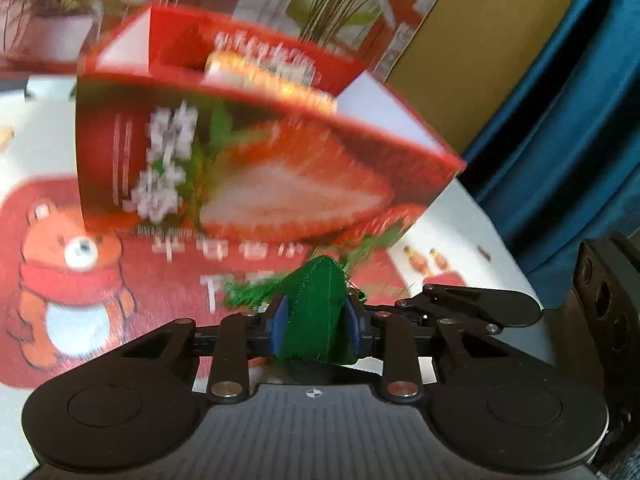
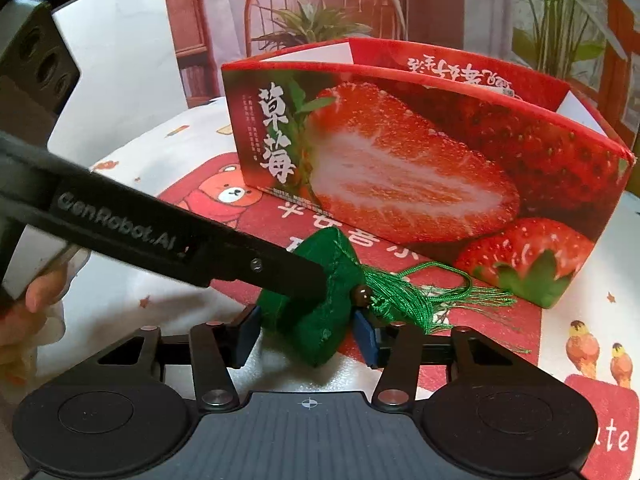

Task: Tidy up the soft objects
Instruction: 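Grasp the green tasseled pouch with the left gripper while the right gripper grasps it too, then lift the green pouch with both grippers and carry it over the box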

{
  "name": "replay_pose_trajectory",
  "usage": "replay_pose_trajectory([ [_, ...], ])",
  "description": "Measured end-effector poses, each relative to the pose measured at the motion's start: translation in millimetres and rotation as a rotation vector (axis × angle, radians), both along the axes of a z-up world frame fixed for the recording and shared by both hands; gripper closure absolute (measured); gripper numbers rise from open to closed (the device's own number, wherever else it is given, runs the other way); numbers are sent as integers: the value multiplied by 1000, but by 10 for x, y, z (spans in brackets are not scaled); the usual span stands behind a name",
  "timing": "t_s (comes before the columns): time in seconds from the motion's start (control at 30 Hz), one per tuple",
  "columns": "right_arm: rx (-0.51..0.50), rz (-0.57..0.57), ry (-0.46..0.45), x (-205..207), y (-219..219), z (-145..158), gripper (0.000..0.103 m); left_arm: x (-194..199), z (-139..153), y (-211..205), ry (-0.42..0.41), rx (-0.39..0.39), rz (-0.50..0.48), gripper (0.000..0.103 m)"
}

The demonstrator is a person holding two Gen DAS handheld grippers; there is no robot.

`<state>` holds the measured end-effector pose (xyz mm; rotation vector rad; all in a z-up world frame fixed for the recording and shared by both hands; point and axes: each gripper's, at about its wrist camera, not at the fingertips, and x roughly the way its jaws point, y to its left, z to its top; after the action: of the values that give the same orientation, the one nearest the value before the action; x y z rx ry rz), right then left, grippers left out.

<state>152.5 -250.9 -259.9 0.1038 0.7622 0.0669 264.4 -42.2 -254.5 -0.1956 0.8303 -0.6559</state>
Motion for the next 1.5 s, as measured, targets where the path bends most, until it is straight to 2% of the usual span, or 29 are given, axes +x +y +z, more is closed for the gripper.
replay_pose_trajectory([
  [0.17, 14, 42, -84, 59, -90, 442, 57, -40, 572, 103, -110, -46, 34, 71],
  [0.3, -4, 78, -205, 157, -153, 999, 57, 0, 1110, 162, -233, -83, 67, 71],
  [0.43, -39, 94, -305, 309, -245, 1497, 57, 101, 1525, 100, -339, -93, 74, 71],
  [0.57, -108, 106, -385, 506, -328, 1861, 57, 195, 1830, -2, -428, -77, 85, 71],
  [0.67, -149, 106, -431, 629, -394, 2010, 57, 275, 1960, -92, -467, -68, 86, 71],
  [0.87, -201, 93, -416, 815, -574, 1972, 57, 612, 1810, -273, -410, -66, 79, 71],
  [1.17, -135, 40, -288, 1035, -936, 1321, 57, 1080, 1160, -491, -281, -7, 53, 71],
  [1.4, -82, -32, -217, 1125, -1180, 994, 55, 1348, 901, -684, -229, 28, 55, 70],
  [1.5, -76, -78, -205, 1148, -1268, 931, 53, 1399, 853, -728, -216, 58, 74, 67],
])
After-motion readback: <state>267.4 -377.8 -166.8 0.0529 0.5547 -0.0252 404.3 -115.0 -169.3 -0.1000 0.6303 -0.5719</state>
